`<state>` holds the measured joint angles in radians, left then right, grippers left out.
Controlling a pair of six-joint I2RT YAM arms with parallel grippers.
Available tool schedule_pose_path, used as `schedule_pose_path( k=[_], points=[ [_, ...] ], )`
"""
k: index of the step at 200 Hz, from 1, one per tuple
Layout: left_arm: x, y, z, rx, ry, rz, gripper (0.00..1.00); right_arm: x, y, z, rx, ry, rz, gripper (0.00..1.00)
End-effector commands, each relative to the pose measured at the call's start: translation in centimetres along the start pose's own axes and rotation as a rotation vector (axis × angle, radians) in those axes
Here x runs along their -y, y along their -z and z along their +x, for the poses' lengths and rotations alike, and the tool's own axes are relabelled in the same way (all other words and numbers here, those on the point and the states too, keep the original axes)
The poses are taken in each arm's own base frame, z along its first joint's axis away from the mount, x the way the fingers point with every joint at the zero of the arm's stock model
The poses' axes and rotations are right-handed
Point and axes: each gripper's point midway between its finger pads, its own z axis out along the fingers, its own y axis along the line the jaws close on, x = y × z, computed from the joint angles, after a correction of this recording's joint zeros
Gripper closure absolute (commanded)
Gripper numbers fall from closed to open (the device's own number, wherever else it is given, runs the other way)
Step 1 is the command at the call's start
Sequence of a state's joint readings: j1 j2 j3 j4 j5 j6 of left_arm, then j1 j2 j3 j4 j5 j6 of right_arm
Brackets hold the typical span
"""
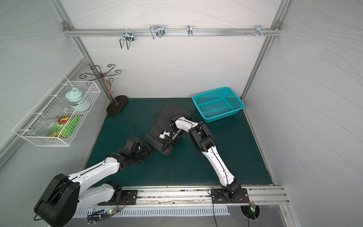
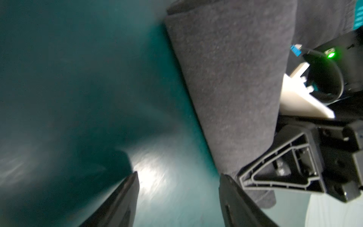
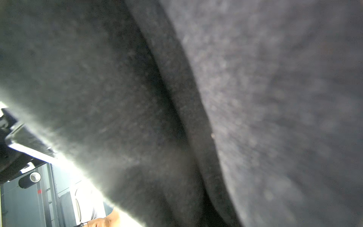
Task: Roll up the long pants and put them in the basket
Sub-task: Roll the long pant at the center of the board.
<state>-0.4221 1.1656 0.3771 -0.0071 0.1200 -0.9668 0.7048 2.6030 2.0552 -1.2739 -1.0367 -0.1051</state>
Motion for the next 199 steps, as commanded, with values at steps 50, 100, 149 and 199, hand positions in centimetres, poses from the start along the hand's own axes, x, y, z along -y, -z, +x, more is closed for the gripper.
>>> schedule_pose_path(
  k=[50,100,149,199],
  points=[
    [8.4,-2.0,-3.2,0.095,-0.036,0.363,0.3,7.4,0.1,0.7,-0.015,-0.155,0.106,1.0],
    [7.8,-3.6,-3.9,0.087,-0.045,0.337,0.3,7.8,0.5,0.8,-0.005,-0.174,0.1,1.0],
    [6.3,-5.3,-4.9,0.067,-0.033,0.293,0.3,8.3,1.1,1.0,0.006,-0.203,0.089,1.0],
    [6.8,-6.6,-5.5,0.036,-0.047,0.287,0.3,8.7,1.9,1.0,0.024,-0.233,0.062,1.0]
  ],
)
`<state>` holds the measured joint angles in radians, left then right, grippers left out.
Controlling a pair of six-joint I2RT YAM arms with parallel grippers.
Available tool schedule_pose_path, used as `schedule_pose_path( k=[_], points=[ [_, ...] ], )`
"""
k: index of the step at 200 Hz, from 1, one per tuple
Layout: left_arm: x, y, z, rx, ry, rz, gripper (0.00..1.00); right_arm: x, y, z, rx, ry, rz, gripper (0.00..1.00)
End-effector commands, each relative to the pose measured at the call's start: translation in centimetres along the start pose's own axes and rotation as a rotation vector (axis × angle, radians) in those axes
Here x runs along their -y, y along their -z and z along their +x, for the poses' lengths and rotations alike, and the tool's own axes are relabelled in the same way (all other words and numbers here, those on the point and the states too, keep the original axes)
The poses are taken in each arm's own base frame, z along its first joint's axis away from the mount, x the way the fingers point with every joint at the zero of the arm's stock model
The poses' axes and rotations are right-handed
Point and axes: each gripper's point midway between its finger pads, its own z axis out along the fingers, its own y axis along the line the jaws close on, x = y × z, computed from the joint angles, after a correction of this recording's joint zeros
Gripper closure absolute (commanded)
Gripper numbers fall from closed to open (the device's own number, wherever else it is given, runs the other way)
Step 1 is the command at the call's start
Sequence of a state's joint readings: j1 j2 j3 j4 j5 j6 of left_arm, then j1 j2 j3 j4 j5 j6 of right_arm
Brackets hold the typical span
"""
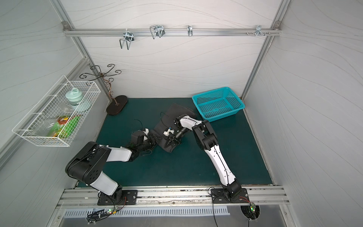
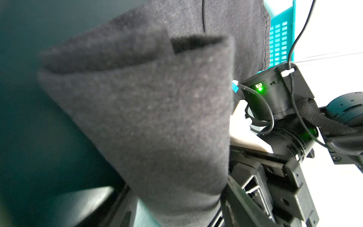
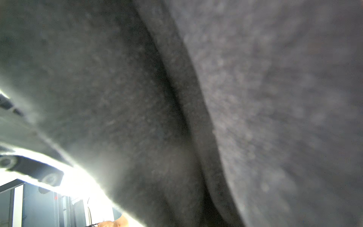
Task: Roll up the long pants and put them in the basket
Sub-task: Roll the long pant at the center of the board.
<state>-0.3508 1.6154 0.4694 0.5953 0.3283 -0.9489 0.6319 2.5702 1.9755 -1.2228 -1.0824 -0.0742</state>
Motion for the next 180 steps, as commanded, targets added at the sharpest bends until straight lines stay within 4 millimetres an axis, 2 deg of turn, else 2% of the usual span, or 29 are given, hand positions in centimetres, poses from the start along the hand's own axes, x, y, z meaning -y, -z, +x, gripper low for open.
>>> schedule_pose_path(
  k=[1,50,89,169,180],
  points=[
    [0.2,-0.9,-1.7,0.03,-0.028,-0.007,0.3,7.9,-0.3,0.9,-0.036,-0.173,0.13,1.0],
    [1.3,-2.5,-2.8,0.001,-0.059,-0.003,0.3,7.8,-0.2,0.9,-0.028,-0.204,0.066,1.0],
    [1.0,-3.8,-3.5,-0.026,-0.081,-0.035,0.3,8.1,-0.5,0.8,-0.034,-0.214,0.044,1.0],
    [1.1,-6.3,-6.6,-0.032,-0.106,-0.029,0.3,8.2,-0.7,0.9,-0.036,-0.218,0.027,1.0],
    [0.4,-6.4,-6.6,-0.048,-0.095,-0.057,0.3,8.2,-0.7,0.9,-0.037,-0.216,0.029,1.0]
  ],
)
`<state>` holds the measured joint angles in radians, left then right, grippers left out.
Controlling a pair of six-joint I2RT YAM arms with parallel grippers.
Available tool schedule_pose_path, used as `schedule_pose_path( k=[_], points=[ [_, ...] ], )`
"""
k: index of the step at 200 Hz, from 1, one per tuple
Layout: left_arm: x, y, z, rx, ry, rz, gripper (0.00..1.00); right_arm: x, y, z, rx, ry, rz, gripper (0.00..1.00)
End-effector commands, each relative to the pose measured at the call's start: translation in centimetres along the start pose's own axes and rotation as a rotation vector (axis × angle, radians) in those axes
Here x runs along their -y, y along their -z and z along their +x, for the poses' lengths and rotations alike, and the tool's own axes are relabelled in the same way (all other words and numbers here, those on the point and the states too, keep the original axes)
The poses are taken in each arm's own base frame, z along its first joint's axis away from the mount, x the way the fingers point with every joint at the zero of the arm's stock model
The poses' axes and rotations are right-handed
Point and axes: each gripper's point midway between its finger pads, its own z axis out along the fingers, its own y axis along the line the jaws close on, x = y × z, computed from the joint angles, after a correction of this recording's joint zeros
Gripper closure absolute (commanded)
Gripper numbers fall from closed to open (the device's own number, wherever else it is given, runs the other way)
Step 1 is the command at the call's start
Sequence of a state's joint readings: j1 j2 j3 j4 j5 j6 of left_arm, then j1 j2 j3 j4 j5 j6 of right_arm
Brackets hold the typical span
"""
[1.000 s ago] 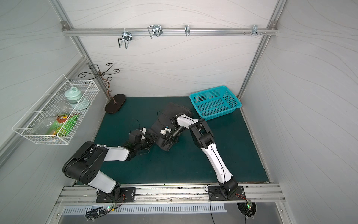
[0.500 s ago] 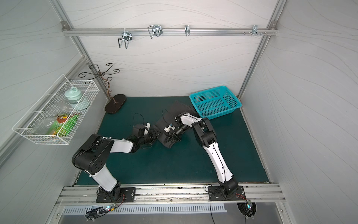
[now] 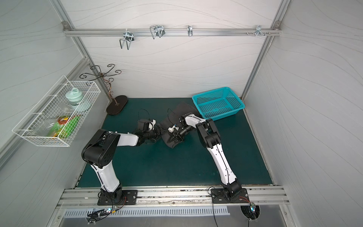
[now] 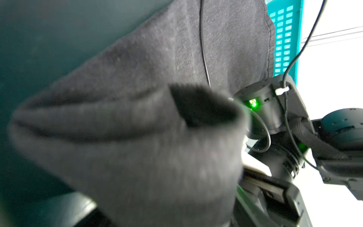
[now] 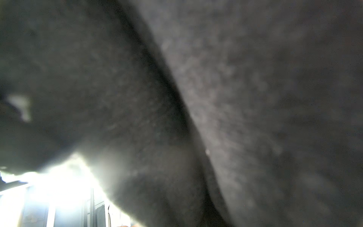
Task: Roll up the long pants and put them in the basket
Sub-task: Roll the long pant at the center of the board.
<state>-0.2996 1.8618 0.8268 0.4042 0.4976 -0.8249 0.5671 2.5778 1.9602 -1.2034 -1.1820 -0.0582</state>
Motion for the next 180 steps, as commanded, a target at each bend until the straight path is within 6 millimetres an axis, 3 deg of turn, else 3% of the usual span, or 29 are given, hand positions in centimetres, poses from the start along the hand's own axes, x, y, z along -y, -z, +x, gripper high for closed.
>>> schedule_pose_path(
  k=[1,41,109,180],
  points=[
    [-2.5,-0.6,-3.2,0.089,-0.029,-0.09,0.3,8.7,-2.1,1.8,-0.087,-0.175,0.152,1.0],
    [-3.7,-0.9,-3.9,0.076,-0.026,-0.133,0.3,8.8,-1.8,1.7,-0.08,-0.18,0.15,1.0],
    [-7.8,0.9,-4.3,0.089,0.008,-0.312,0.32,8.7,-1.4,1.4,-0.068,-0.176,0.146,1.0],
    [-9.5,1.8,-5.2,0.13,0.02,-0.4,0.33,8.2,-1.2,1.5,-0.063,-0.157,0.147,1.0]
  ],
)
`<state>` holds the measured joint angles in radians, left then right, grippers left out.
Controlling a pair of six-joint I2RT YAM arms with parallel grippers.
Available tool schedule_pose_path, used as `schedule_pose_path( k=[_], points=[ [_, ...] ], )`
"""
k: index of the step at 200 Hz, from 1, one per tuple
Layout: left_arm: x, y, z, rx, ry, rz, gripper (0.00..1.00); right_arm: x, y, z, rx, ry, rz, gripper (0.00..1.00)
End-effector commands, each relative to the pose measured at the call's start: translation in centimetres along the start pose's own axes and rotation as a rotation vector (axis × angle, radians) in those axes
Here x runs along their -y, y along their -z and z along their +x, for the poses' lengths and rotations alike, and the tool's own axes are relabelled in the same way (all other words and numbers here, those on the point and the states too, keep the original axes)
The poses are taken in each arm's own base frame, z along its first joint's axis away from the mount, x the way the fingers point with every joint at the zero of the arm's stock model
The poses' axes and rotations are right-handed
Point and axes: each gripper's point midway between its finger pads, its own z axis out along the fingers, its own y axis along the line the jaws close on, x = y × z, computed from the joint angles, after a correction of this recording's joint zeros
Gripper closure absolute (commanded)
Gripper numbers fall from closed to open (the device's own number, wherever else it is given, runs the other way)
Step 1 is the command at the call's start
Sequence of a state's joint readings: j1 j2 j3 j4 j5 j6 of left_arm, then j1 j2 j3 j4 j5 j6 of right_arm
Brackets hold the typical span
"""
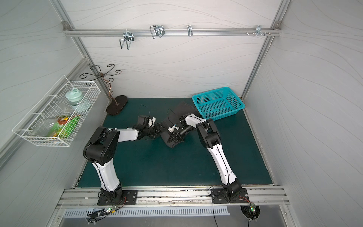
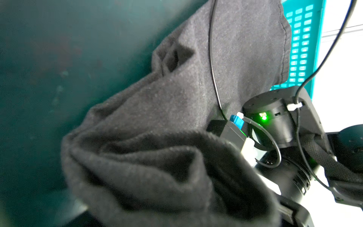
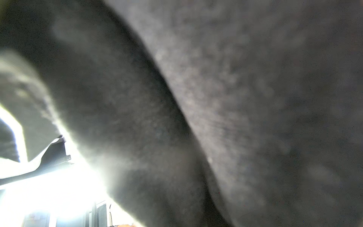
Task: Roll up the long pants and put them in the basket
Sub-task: Roll the long pant at the center of the board.
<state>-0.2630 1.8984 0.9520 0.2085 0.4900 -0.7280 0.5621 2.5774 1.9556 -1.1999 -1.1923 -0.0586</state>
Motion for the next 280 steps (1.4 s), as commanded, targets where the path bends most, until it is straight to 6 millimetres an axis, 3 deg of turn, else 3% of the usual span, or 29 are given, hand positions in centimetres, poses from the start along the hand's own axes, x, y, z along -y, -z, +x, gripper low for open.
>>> schedule_pose_path(
  k=[1,68,141,220,280],
  points=[
    [-8.7,1.3,-3.0,0.153,0.056,-0.32,0.33,8.3,-1.3,1.5,-0.067,-0.156,0.159,1.0],
    [-10.4,2.2,-3.8,0.181,0.062,-0.385,0.33,8.1,-1.2,1.4,-0.065,-0.148,0.155,1.0],
    [-11.0,1.0,-3.1,0.128,0.086,-0.378,0.42,7.7,-1.2,1.4,-0.063,-0.14,0.151,1.0],
    [-12.5,0.7,-2.4,0.067,0.118,-0.447,0.58,6.9,-1.1,1.5,-0.055,-0.115,0.133,1.0],
    [-12.5,0.8,-2.8,0.004,0.118,-0.5,0.71,4.6,-1.5,2.2,-0.061,-0.052,0.14,1.0]
  ],
)
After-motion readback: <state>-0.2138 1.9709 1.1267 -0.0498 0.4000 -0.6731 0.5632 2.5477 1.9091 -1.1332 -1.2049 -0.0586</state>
